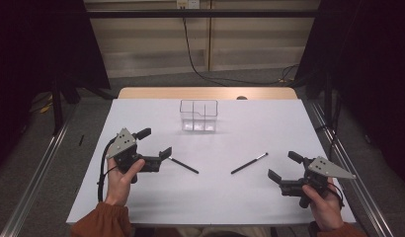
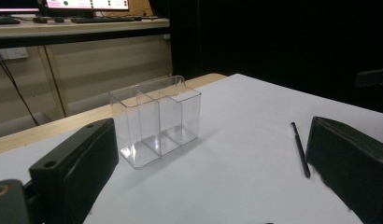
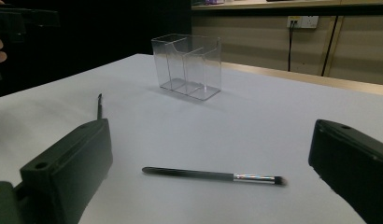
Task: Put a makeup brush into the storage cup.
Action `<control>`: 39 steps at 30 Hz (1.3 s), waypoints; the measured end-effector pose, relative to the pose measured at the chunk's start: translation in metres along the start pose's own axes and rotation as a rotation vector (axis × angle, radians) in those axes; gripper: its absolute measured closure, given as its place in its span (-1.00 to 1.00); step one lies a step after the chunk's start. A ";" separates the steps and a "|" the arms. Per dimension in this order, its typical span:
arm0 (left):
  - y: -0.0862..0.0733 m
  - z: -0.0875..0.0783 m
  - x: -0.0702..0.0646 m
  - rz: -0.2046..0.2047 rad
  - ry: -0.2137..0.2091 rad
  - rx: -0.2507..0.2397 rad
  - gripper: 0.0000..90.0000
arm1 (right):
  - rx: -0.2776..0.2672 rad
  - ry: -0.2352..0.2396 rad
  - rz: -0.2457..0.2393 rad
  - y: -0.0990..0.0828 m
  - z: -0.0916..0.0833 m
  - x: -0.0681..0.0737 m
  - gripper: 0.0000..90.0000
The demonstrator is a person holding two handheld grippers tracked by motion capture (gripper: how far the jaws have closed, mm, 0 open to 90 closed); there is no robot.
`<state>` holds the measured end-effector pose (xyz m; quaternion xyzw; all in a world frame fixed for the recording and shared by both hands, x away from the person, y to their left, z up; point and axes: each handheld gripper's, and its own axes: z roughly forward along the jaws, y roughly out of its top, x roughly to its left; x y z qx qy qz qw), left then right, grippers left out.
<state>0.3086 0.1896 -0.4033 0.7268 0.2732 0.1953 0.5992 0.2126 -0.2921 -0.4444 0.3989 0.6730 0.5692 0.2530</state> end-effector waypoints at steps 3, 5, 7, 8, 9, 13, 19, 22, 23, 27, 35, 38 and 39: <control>0.000 0.004 0.002 -0.006 -0.017 0.005 -0.95 | 0.002 0.006 0.002 0.000 0.000 0.000 -1.00; 0.001 0.006 0.005 -0.006 -0.007 0.015 -0.95 | 0.003 0.006 -0.001 0.000 0.000 0.001 -1.00; 0.002 0.008 0.007 -0.007 -0.009 0.013 -0.95 | 0.002 0.006 -0.003 0.000 0.000 0.001 -1.00; 0.003 0.011 0.008 -0.005 -0.016 0.020 -0.95 | 0.002 0.005 -0.003 0.000 0.000 0.000 -1.00; 0.004 0.012 0.009 0.006 -0.015 0.029 -0.95 | 0.001 0.005 0.001 0.000 0.000 0.001 -1.00; 0.008 0.022 0.011 0.000 -0.035 0.036 -0.95 | 0.002 0.005 0.000 0.000 0.000 0.001 -1.00; 0.014 0.034 0.015 0.000 -0.045 0.044 -0.95 | 0.002 0.007 -0.001 0.000 0.000 0.001 -1.00; 0.012 0.039 0.017 -0.008 -0.051 0.074 -0.95 | 0.002 0.010 0.000 0.000 0.000 0.001 -1.00; 0.012 0.041 0.018 0.000 -0.050 0.093 -0.95 | 0.002 0.011 -0.001 0.000 0.000 0.001 -1.00; 0.013 0.046 0.019 0.006 -0.070 0.144 -0.94 | 0.004 0.011 0.000 0.000 0.000 0.001 -1.00; 0.021 0.056 0.020 0.048 -0.115 0.289 -0.92 | 0.005 0.011 0.001 0.000 0.001 0.001 -1.00; 0.019 0.059 0.020 0.072 -0.127 0.338 -0.92 | 0.006 0.012 -0.002 0.000 0.001 0.001 -1.00; 0.019 0.060 0.020 0.078 -0.137 0.358 -0.92 | 0.006 0.013 -0.001 0.000 0.001 0.001 -1.00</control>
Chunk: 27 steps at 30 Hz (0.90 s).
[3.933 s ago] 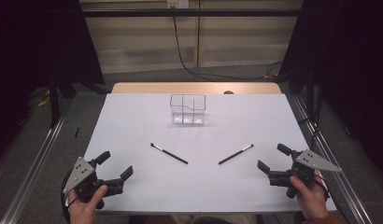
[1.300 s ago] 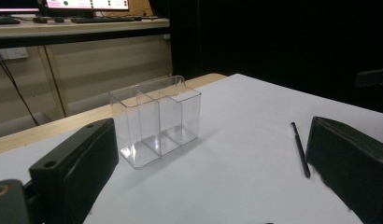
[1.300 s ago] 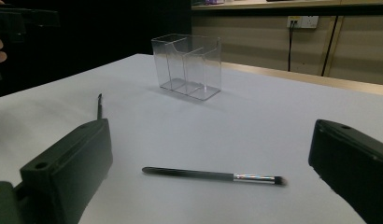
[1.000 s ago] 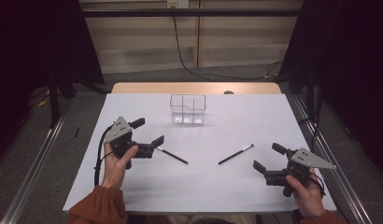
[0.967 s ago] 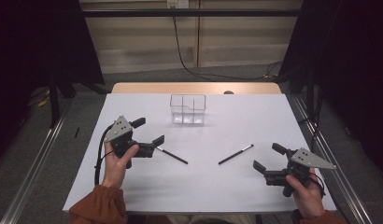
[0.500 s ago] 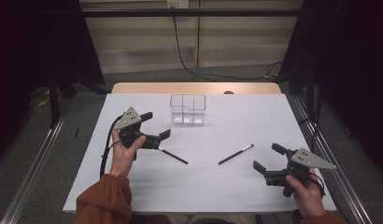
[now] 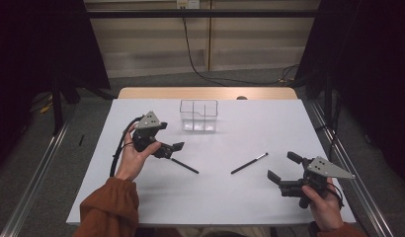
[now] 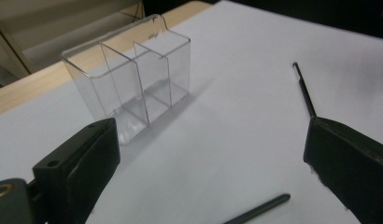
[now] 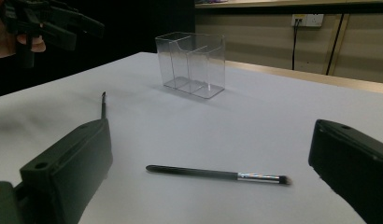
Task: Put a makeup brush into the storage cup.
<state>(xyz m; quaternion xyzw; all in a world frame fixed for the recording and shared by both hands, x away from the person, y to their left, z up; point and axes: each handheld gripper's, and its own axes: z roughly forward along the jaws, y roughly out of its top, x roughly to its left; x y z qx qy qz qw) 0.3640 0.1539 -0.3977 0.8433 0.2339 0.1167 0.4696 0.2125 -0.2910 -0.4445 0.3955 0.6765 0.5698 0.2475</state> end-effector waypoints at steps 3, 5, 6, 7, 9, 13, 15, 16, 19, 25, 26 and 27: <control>0.000 0.002 0.001 -0.001 -0.036 0.052 -0.90 | 0.002 0.000 -0.003 0.000 0.000 0.000 -1.00; 0.002 0.001 0.002 0.004 -0.034 0.072 -0.90 | 0.006 0.001 -0.006 0.000 0.000 0.000 -1.00; 0.002 0.001 0.003 0.011 -0.034 0.085 -0.90 | 0.007 0.003 -0.008 0.000 0.000 0.000 -1.00; 0.003 0.000 0.004 0.020 -0.033 0.097 -0.89 | 0.007 0.004 -0.008 0.000 0.000 0.000 -1.00; 0.005 0.000 0.005 0.015 -0.036 0.123 -0.89 | 0.005 0.005 -0.006 0.000 0.001 0.001 -1.00; 0.007 0.002 0.009 0.027 -0.034 0.164 -0.90 | 0.008 0.006 -0.008 0.000 0.001 0.001 -1.00; 0.008 0.004 0.010 0.021 -0.050 0.183 -0.90 | 0.009 0.005 -0.011 0.000 0.001 0.001 -1.00; 0.009 0.004 0.010 0.039 -0.047 0.206 -0.90 | 0.009 0.005 -0.011 0.000 0.001 0.001 -1.00; 0.010 0.006 0.011 0.063 -0.039 0.239 -0.89 | 0.012 0.008 -0.021 0.000 0.001 0.001 -1.00; 0.009 0.007 0.015 0.098 -0.057 0.350 -0.89 | 0.014 0.010 -0.019 0.000 0.001 0.001 -1.00; 0.008 0.010 0.013 0.074 -0.056 0.349 -0.89 | 0.014 0.009 -0.020 0.000 0.001 0.001 -1.00; 0.008 0.010 0.014 0.080 -0.067 0.365 -0.89 | 0.014 0.009 -0.019 0.000 0.001 0.001 -1.00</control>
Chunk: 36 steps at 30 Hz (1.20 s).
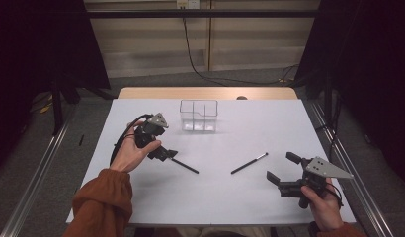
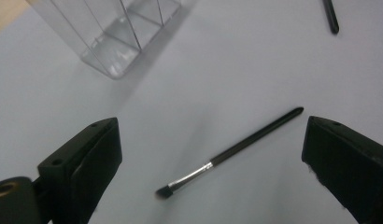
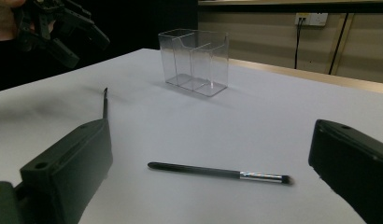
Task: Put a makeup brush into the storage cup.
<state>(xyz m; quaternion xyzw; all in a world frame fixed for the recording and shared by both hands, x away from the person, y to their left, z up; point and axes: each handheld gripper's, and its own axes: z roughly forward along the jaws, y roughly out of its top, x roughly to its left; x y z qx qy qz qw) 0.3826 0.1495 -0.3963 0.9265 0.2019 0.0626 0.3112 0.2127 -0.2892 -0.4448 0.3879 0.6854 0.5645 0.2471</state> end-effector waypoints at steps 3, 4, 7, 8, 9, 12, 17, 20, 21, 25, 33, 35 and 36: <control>0.002 0.001 0.001 0.019 -0.005 0.031 -0.89 | 0.000 0.003 -0.001 0.000 0.000 0.000 -1.00; 0.003 0.002 0.001 0.020 -0.010 0.045 -0.89 | 0.000 0.003 -0.001 0.000 0.000 0.000 -1.00; 0.003 0.006 0.001 0.036 -0.040 0.088 -0.90 | 0.001 0.003 -0.001 0.000 0.000 0.000 -1.00; 0.003 0.007 0.001 0.046 -0.046 0.100 -0.90 | 0.001 0.003 -0.001 0.000 0.000 0.000 -1.00; 0.003 0.009 0.001 0.061 -0.056 0.122 -0.90 | 0.001 0.003 -0.001 0.000 0.000 0.000 -1.00; 0.004 0.013 0.000 0.075 -0.067 0.146 -0.89 | 0.003 0.003 -0.002 0.000 0.000 0.000 -1.00; 0.002 0.020 0.003 0.069 -0.095 0.181 -0.89 | 0.005 0.005 -0.009 0.000 0.001 0.001 -1.00; 0.002 0.026 0.004 0.081 -0.106 0.194 -0.89 | 0.007 0.006 -0.010 0.000 0.001 0.001 -1.00; 0.002 0.027 0.004 0.086 -0.112 0.197 -0.88 | 0.007 0.006 -0.008 0.000 0.001 0.001 -1.00; 0.002 0.033 0.003 0.096 -0.107 0.231 -0.86 | 0.008 0.007 -0.008 0.000 0.001 0.001 -1.00; -0.002 0.045 0.004 0.128 -0.116 0.279 -0.74 | 0.010 0.007 -0.009 -0.001 0.000 0.001 -1.00; -0.003 0.049 0.004 0.145 -0.115 0.292 -0.72 | 0.010 0.007 -0.010 -0.001 0.000 0.001 -1.00; -0.003 0.050 0.004 0.153 -0.117 0.297 -0.70 | 0.010 0.007 -0.012 0.000 -0.001 0.001 -1.00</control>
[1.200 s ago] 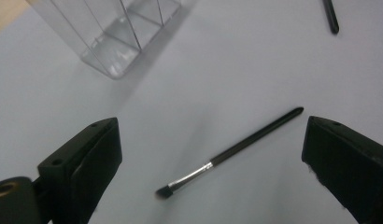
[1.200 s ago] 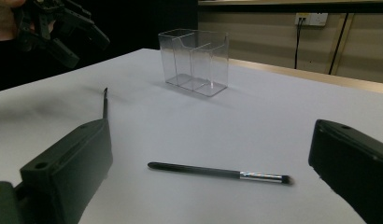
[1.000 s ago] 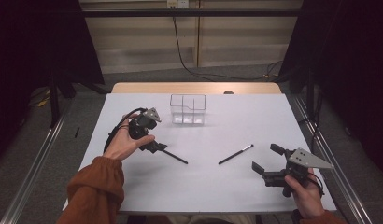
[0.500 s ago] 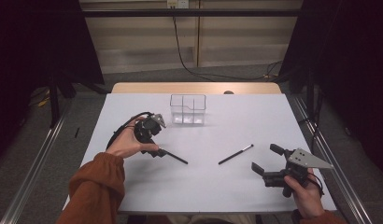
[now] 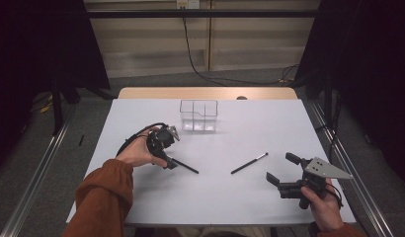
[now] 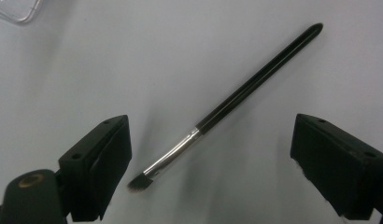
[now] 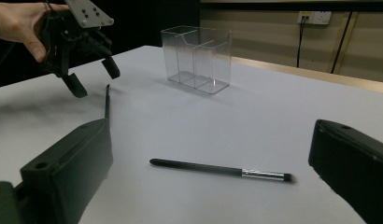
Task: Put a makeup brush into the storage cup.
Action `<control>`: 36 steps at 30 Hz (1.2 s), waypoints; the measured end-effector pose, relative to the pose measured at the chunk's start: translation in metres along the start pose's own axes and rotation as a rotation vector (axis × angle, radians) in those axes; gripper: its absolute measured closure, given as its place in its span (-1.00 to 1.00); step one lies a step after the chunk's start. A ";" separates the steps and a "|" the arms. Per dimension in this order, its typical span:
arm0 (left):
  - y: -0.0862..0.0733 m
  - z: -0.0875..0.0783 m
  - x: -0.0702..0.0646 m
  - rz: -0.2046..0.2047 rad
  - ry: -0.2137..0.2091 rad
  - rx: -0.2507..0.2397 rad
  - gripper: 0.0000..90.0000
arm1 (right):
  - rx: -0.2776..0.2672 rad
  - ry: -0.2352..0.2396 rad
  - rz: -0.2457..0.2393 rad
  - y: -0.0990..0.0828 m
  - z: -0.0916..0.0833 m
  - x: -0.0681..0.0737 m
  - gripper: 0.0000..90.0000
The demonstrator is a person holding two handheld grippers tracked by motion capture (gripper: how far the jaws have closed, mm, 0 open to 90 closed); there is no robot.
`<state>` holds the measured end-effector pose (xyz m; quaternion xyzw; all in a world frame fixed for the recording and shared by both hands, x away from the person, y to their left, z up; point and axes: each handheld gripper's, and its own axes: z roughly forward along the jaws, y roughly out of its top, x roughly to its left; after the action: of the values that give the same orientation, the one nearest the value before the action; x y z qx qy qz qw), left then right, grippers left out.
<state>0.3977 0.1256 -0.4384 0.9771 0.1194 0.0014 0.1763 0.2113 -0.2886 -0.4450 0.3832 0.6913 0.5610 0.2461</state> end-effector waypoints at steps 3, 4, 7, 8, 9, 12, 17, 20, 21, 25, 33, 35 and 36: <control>0.000 0.006 0.001 -0.022 -0.012 -0.002 -0.59 | -0.004 0.002 -0.001 0.000 0.000 0.000 -1.00; 0.000 0.006 0.002 -0.015 -0.009 0.007 -0.55 | -0.005 0.003 -0.004 0.000 0.000 0.000 -1.00; -0.001 0.010 0.006 -0.027 -0.021 0.023 -0.50 | -0.004 0.005 -0.004 0.000 0.000 0.000 -1.00; -0.001 0.010 0.008 -0.007 -0.017 0.051 -0.48 | -0.004 0.005 -0.003 0.000 0.000 0.001 -1.00; -0.002 0.011 0.009 -0.007 -0.010 0.051 -0.46 | -0.003 0.005 -0.003 0.000 0.000 0.001 -1.00; -0.001 0.013 0.010 -0.007 -0.022 0.059 -0.38 | -0.005 0.006 -0.005 0.000 0.000 0.000 -1.00; -0.002 0.013 0.013 0.008 -0.019 0.059 -0.27 | -0.005 0.007 -0.007 0.000 0.000 0.001 -1.00; -0.002 0.013 0.013 0.015 -0.013 0.061 -0.24 | -0.004 0.009 -0.008 0.000 0.000 0.001 -1.00; -0.001 0.013 0.013 0.015 -0.012 0.067 -0.24 | -0.003 0.009 -0.008 0.000 0.000 0.001 -1.00; 0.001 0.014 0.010 -0.003 -0.007 0.077 -0.19 | -0.003 0.010 -0.012 0.000 0.001 0.001 -1.00; 0.008 0.013 0.004 0.010 -0.010 0.133 0.16 | 0.002 0.019 -0.020 0.000 0.002 0.002 -1.00; 0.009 0.013 0.004 0.007 -0.006 0.135 0.20 | 0.002 0.017 -0.019 0.000 0.002 0.001 -1.00; 0.009 0.012 0.005 0.008 -0.025 0.144 0.25 | 0.001 0.018 -0.018 0.000 0.001 0.001 -1.00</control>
<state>0.4049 0.1138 -0.4468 0.9876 0.1130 -0.0189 0.1071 0.2117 -0.2867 -0.4450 0.3720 0.6972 0.5617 0.2449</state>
